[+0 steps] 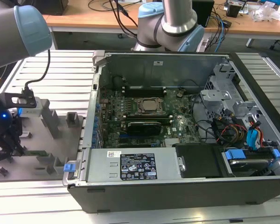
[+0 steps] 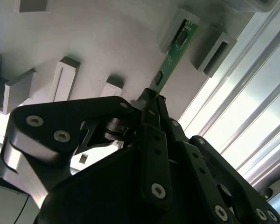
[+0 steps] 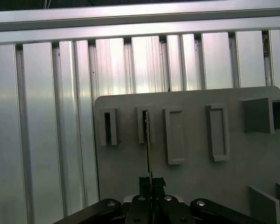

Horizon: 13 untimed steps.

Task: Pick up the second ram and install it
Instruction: 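Pick up the second ram and move it above second insertion slot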

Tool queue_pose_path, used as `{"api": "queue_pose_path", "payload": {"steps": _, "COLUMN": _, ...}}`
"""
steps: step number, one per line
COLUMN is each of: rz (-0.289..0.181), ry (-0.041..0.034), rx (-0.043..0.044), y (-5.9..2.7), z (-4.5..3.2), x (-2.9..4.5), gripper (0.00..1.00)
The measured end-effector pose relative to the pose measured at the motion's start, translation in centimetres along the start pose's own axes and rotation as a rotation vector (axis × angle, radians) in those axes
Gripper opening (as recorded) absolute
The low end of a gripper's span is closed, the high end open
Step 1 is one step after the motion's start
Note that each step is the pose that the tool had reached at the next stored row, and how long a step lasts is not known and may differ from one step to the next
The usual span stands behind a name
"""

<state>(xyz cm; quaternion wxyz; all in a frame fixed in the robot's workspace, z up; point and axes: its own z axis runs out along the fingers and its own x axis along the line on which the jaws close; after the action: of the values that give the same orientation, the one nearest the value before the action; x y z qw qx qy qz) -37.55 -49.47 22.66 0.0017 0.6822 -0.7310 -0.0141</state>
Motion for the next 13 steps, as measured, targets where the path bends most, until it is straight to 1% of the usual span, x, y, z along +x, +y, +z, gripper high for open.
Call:
{"api": "queue_pose_path", "payload": {"steps": 7, "rz": 0.0, "ry": 0.0, "rx": 0.0, "y": 0.02, "z": -0.84, "x": -0.01, "gripper": 0.13}}
{"api": "queue_pose_path", "payload": {"steps": 9, "rz": 0.0, "ry": 0.0, "rx": 0.0, "y": 0.03, "z": -1.21, "x": -0.02, "gripper": 0.13}}
{"api": "queue_pose_path", "payload": {"steps": 10, "rz": 0.0, "ry": 0.0, "rx": 0.0, "y": 0.03, "z": -1.53, "x": -0.03, "gripper": 0.13}}
{"api": "queue_pose_path", "payload": {"steps": 13, "rz": 0.0, "ry": 0.0, "rx": -0.0001, "y": 0.04, "z": -1.83, "x": -0.03, "gripper": 0.13}}
